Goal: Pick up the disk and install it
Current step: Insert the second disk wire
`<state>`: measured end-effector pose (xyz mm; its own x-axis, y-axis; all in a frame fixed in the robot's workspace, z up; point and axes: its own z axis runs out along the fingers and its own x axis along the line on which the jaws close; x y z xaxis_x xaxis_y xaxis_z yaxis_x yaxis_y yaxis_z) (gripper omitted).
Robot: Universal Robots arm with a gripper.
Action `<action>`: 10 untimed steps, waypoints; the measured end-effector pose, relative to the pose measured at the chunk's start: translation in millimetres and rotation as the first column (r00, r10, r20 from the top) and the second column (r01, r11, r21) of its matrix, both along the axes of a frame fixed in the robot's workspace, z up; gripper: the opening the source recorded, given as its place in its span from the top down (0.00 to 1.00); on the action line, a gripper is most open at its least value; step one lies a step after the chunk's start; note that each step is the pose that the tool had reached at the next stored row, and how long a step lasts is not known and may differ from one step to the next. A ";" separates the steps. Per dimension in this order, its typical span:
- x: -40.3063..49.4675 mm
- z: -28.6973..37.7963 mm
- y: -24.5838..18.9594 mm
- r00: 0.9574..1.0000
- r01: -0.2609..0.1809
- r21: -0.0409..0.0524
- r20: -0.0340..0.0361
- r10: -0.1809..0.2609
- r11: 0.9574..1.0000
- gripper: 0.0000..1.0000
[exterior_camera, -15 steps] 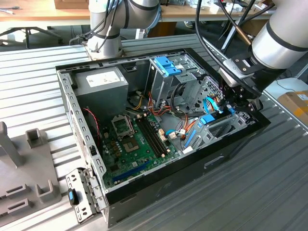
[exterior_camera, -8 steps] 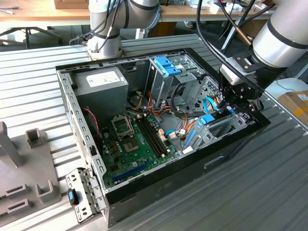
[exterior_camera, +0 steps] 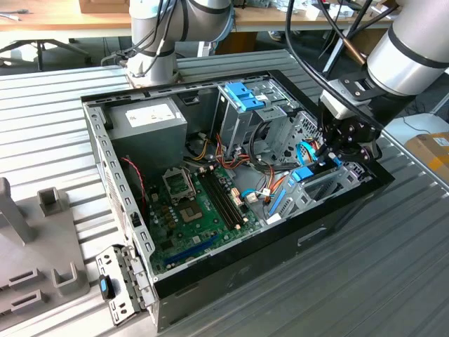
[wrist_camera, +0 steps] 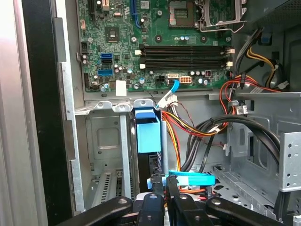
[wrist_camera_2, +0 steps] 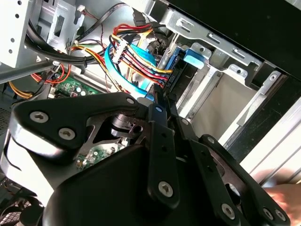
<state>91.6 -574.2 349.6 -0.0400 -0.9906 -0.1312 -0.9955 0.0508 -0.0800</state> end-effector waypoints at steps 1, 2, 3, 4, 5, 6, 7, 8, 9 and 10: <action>0.0 0.0 0.0 1.000 0.000 0.000 0.000 0.000 1.000 0.82; 0.0 -0.1 -0.1 1.000 0.000 0.000 0.000 0.000 1.000 0.82; 0.0 -0.2 0.0 1.000 0.000 0.000 0.000 0.000 1.000 0.82; 0.0 -1.0 0.0 1.000 0.000 0.000 0.000 0.000 1.000 0.82; 0.1 -1.4 0.0 1.000 0.000 0.000 0.000 0.000 1.000 0.82; 0.1 -1.8 0.0 1.000 0.000 0.000 0.000 0.000 1.000 0.82; 0.1 -2.0 0.0 1.000 0.000 0.000 0.000 0.000 1.000 0.82; 0.1 -2.0 0.0 1.000 0.000 0.000 0.000 0.000 1.000 0.82; 0.0 -2.2 0.0 1.000 0.000 0.000 0.000 0.000 1.000 0.82; 0.1 -3.7 0.0 1.000 0.000 0.000 0.000 0.000 1.000 0.82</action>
<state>91.6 -574.2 345.8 -0.0400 -0.9905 -0.1314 -0.9955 0.0508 -0.0797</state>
